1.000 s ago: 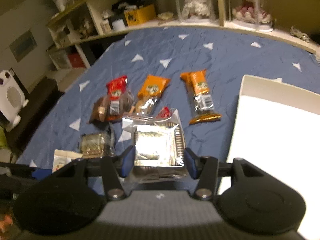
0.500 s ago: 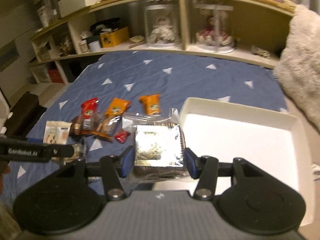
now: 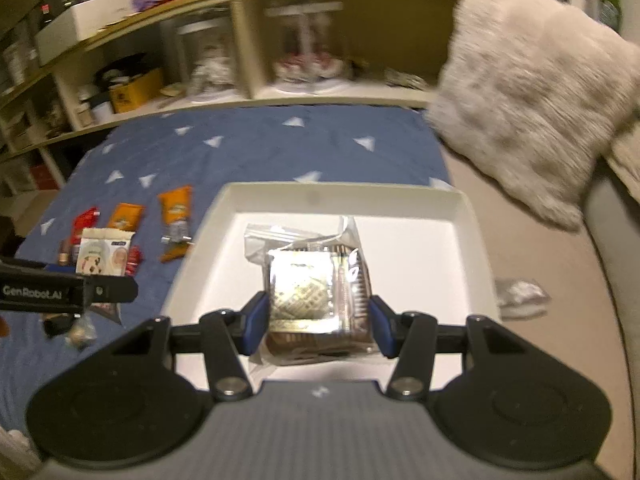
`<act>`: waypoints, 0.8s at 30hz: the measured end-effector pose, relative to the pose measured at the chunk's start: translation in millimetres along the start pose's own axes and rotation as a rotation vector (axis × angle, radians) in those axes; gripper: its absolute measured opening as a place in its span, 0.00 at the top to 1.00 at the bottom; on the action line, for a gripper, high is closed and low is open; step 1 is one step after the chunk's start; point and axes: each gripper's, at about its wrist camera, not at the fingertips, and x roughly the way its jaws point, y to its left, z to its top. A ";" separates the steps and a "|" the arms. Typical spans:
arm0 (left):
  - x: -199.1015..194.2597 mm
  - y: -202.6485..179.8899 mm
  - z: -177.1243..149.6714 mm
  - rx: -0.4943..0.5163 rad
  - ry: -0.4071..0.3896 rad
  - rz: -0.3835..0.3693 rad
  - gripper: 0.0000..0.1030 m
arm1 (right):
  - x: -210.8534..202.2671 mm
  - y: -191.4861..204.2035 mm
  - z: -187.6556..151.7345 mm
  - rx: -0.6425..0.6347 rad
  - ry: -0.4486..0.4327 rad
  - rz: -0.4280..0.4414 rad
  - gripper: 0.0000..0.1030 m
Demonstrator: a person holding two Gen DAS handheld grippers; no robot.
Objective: Organize snacks
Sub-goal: 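Carry both snacks into the white box and open both tools to release them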
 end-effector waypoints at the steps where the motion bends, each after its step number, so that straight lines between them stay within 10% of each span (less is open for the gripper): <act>1: 5.7 -8.2 0.7 0.005 0.006 -0.009 0.40 | -0.5 -6.2 -3.2 0.015 0.003 -0.007 0.43; 24: 106.4 -75.1 -9.0 -0.139 0.174 -0.244 0.38 | 53.4 -107.4 -29.4 0.123 0.124 -0.029 0.42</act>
